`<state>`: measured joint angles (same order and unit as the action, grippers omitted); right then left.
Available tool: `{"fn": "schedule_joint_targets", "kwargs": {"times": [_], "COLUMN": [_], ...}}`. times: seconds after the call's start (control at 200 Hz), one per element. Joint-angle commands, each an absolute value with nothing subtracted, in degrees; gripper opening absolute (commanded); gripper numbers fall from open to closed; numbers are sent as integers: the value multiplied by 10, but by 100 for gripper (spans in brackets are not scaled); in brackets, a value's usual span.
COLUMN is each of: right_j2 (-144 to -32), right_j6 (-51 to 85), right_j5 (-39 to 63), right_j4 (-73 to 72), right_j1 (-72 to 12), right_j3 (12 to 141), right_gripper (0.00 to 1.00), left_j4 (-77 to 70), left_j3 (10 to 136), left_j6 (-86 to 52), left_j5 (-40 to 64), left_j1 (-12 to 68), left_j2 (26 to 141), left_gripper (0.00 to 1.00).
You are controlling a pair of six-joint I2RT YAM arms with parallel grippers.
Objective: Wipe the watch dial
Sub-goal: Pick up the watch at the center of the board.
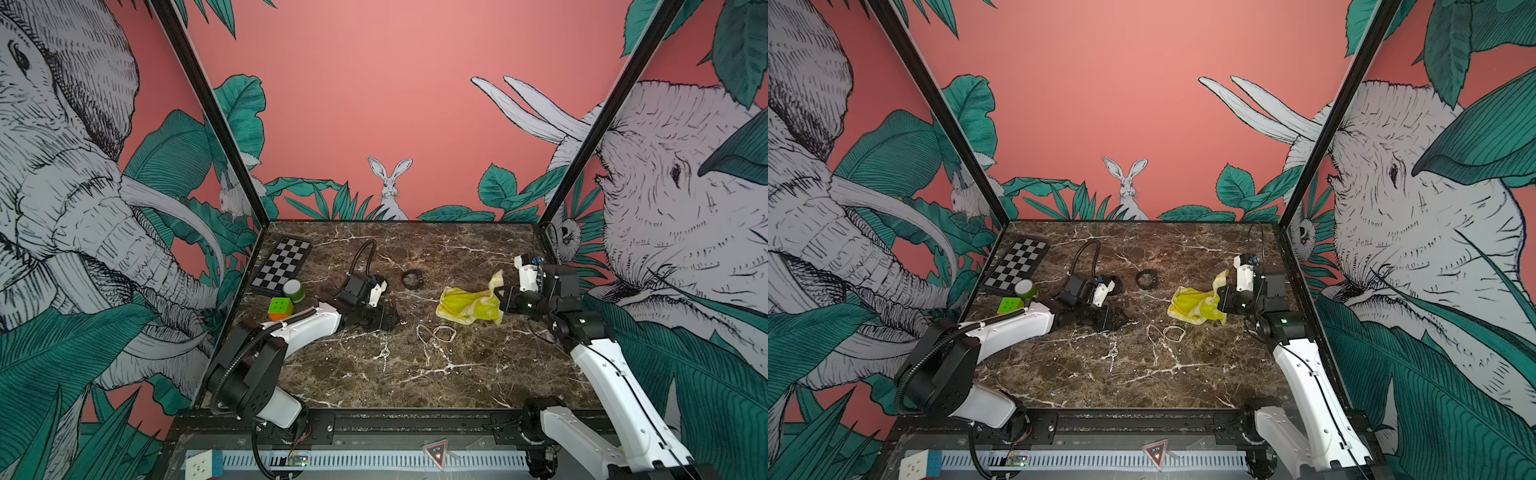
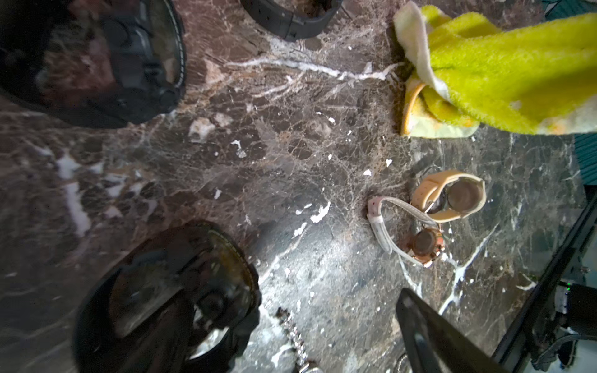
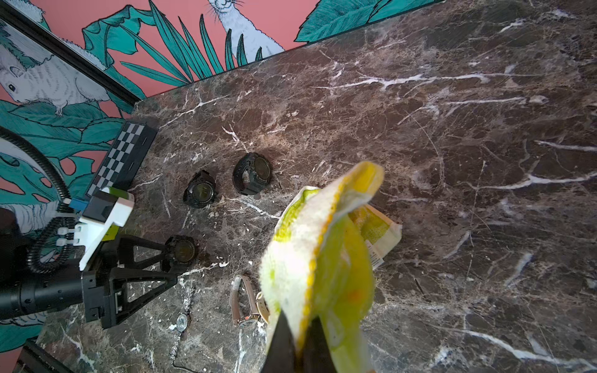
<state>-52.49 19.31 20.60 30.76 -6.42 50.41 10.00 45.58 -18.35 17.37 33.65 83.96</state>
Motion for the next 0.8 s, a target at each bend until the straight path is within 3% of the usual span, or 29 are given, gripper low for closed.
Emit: {"fn": "schedule_joint_targets", "kwargs": {"times": [0.0,0.125,0.24,0.31,0.45,0.65,0.795], "right_j2": [-519,-522,-522,-522,-522,-518,-519], "right_j6": [193,194,196,197,199,194,195], "right_j5": [211,212,210,208,204,196,195], "right_j4": [298,299,302,305,310,323,323], "right_j1": [-62,-62,-62,-62,-62,-62,-62], "right_j3": [505,511,518,524,531,538,538], "right_gripper": [1,1,2,2,2,3,4], "left_j4": [49,-107,1,40,4,28,-30], "left_j3": [407,330,385,418,427,438,402], "left_j6": [-143,-180,-203,-193,-232,-242,-210], "left_j5": [151,153,90,124,188,102,73], "left_j1": [334,331,326,315,294,292,294], "left_j2": [751,667,674,707,748,739,660], "left_gripper": [99,99,99,99,99,99,99]}}
